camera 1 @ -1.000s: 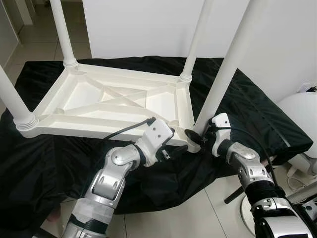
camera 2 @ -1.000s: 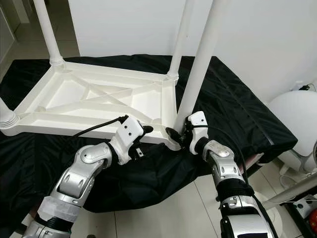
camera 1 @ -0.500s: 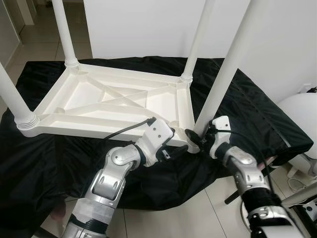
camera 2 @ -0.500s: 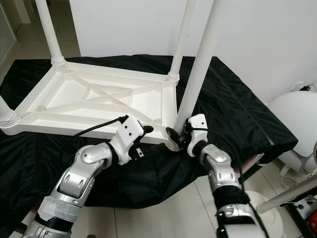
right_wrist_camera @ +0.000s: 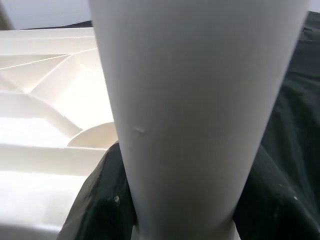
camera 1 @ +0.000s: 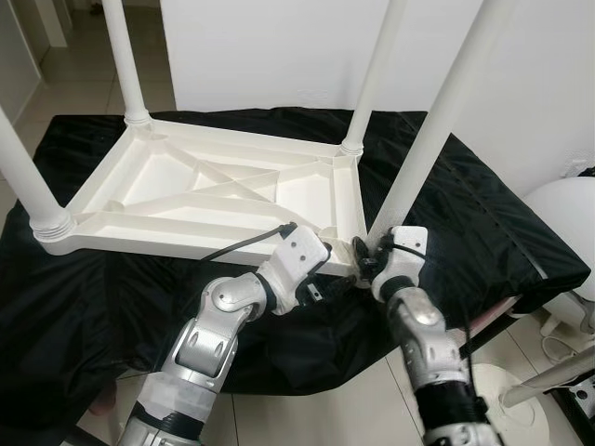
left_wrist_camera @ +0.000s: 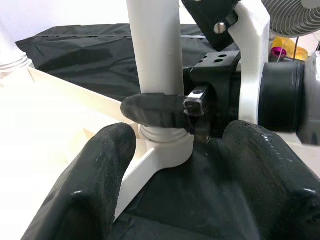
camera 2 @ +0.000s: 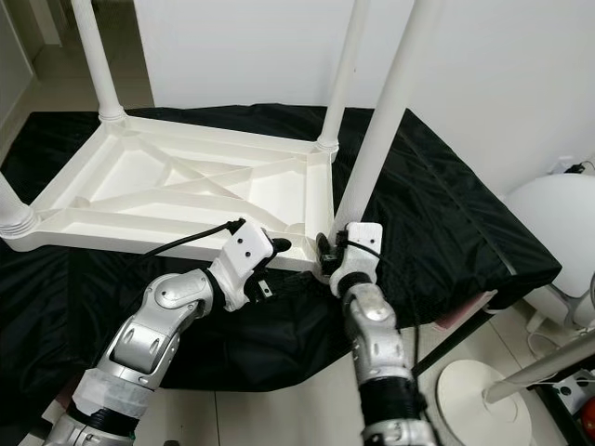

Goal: Building children table

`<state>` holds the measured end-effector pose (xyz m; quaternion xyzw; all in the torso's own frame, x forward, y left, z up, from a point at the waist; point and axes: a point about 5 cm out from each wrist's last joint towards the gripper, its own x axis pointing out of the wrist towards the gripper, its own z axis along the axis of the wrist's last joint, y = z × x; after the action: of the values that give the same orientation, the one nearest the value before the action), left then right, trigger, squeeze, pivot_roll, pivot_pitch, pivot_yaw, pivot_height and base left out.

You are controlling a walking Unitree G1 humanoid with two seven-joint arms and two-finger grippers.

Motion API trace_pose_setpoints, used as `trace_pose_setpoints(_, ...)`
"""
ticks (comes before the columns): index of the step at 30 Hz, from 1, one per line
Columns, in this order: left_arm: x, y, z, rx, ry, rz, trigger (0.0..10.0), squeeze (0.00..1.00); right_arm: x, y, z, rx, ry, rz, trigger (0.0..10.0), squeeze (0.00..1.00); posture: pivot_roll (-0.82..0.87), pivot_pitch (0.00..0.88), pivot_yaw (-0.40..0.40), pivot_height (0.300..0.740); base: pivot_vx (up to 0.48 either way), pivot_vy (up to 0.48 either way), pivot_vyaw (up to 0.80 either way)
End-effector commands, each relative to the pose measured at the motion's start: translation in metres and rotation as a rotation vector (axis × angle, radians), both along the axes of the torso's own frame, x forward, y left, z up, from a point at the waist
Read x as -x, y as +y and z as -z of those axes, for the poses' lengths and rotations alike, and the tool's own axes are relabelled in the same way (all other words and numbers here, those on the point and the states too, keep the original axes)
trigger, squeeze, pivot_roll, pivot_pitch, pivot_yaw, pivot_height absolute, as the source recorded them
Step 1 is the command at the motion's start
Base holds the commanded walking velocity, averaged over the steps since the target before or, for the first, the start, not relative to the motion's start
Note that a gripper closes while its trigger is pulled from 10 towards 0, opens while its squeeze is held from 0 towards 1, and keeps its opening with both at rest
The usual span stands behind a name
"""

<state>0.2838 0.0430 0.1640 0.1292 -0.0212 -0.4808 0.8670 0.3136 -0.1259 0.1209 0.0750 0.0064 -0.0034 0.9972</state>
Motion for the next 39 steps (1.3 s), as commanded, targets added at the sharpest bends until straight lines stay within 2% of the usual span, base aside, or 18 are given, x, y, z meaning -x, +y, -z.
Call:
trace_pose_setpoints(1, -0.002, 0.0, 0.003, -0.002, -0.009, -0.065, 10.0, 0.0, 0.005, -0.004, 0.011, -0.058, 0.062, 0.074, 10.0, 0.0, -0.02, 0.0, -0.073, 0.74, 0.0, 0.0, 0.0)
trace_pose_setpoints(3, -0.001, 0.0, 0.003, -0.001, -0.008, -0.066, 10.0, 0.0, 0.008, 0.0, 0.008, -0.095, 0.078, 0.184, 10.0, 0.0, -0.01, 0.0, -0.075, 0.74, 0.0, 0.0, 0.0)
trace_pose_setpoints(6, -0.001, 0.0, 0.003, -0.001, -0.007, -0.067, 10.0, 0.0, 0.013, 0.007, 0.006, -0.094, 0.084, 0.228, 10.0, 0.0, -0.01, 0.0, -0.077, 0.74, 0.0, 0.0, 0.0)
trace_pose_setpoints(11, 0.0, 0.0, 0.004, -0.001, -0.004, -0.066, 10.0, 0.0, 0.015, 0.009, 0.001, -0.076, 0.065, 0.199, 10.0, 0.0, -0.01, 0.0, -0.076, 0.74, 0.0, 0.0, 0.0)
trace_pose_setpoints(12, 0.0, 0.0, 0.004, -0.001, -0.004, -0.067, 10.0, 0.0, 0.015, 0.01, -0.001, -0.077, 0.049, 0.17, 10.0, 0.06, -0.01, 0.0, -0.076, 0.74, 0.0, 0.0, 0.0)
trace_pose_setpoints(14, 0.0, 0.0, 0.004, -0.002, -0.004, -0.068, 10.0, 0.0, 0.016, 0.011, -0.002, -0.077, 0.041, 0.156, 10.0, 0.06, -0.01, 0.0, -0.076, 0.74, 0.0, 0.0, 0.0)
trace_pose_setpoints(15, 0.0, 0.0, 0.004, -0.001, -0.004, -0.069, 10.0, 0.0, 0.017, 0.011, -0.006, -0.087, 0.012, 0.125, 10.0, 1.0, -0.01, 0.0, -0.076, 0.74, 0.0, 0.0, 0.0)
trace_pose_setpoints(17, 0.0, 0.0, 0.004, 0.0, -0.004, -0.07, 10.0, 0.0, 0.019, 0.01, -0.01, -0.092, -0.02, 0.095, 10.0, 1.0, -0.01, 0.001, -0.077, 0.74, 0.0, 0.0, 0.0)
trace_pose_setpoints(24, 0.0, 0.001, 0.004, 0.0, -0.004, -0.071, 10.0, 0.0, 0.019, 0.0, -0.01, -0.099, -0.005, 0.093, 10.0, 1.0, -0.02, 0.002, -0.078, 0.74, 0.0, 0.0, 0.0)
trace_pose_setpoints(25, -0.001, 0.001, 0.003, 0.001, -0.004, -0.071, 10.0, 0.0, 0.018, -0.003, -0.012, -0.088, -0.014, 0.068, 10.0, 0.4, -0.02, 0.003, -0.076, 0.74, 0.0, 0.0, 0.0)
trace_pose_setpoints(26, -0.001, 0.001, 0.003, 0.001, -0.004, -0.071, 10.0, 0.0, 0.018, -0.003, -0.012, -0.088, -0.014, 0.068, 10.0, 0.4, -0.02, 0.003, -0.076, 0.74, 0.0, 0.0, 0.0)
trace_pose_setpoints(27, -0.001, 0.001, 0.003, 0.001, -0.004, -0.07, 10.0, 0.0, 0.018, -0.005, -0.012, -0.092, -0.013, 0.038, 10.0, 0.0, -0.02, 0.004, -0.076, 0.74, 0.0, 0.0, 0.0)
trace_pose_setpoints(28, -0.001, 0.0, 0.003, 0.001, -0.004, -0.068, 10.0, 0.0, 0.019, -0.008, -0.011, -0.08, -0.017, -0.026, 10.0, 0.0, -0.02, 0.004, -0.076, 0.74, 0.0, 0.0, 0.0)
trace_pose_setpoints(33, -0.002, 0.0, 0.002, 0.003, -0.006, -0.068, 10.0, 0.0, 0.023, -0.017, -0.004, -0.047, -0.018, -0.169, 10.0, 0.0, -0.03, 0.005, -0.074, 0.74, 0.0, 0.0, 0.0)
trace_pose_setpoints(35, -0.002, 0.0, 0.002, 0.003, -0.006, -0.069, 10.0, 0.0, 0.024, -0.02, -0.003, -0.043, -0.021, -0.189, 10.0, 0.0, -0.03, 0.005, -0.074, 0.74, 0.0, 0.0, 0.0)
trace_pose_setpoints(36, -0.004, 0.0, 0.001, 0.005, -0.009, -0.072, 10.0, 0.0, 0.022, -0.037, -0.002, 0.01, -0.043, -0.256, 10.0, 0.0, -0.03, 0.007, -0.069, 0.74, 0.0, 0.0, 0.0)
trace_pose_setpoints(37, -0.004, 0.0, 0.001, 0.005, -0.009, -0.072, 10.0, 0.0, 0.022, -0.037, -0.002, 0.01, -0.043, -0.256, 10.0, 0.0, -0.03, 0.007, -0.069, 0.74, 0.0, 0.0, 0.0)
trace_pose_setpoints(39, -0.005, 0.0, 0.001, 0.005, -0.01, -0.073, 10.0, 0.0, 0.019, -0.049, -0.004, 0.053, -0.053, -0.31, 10.0, 0.0, -0.03, 0.006, -0.066, 0.74, 0.0, 0.0, 0.0)
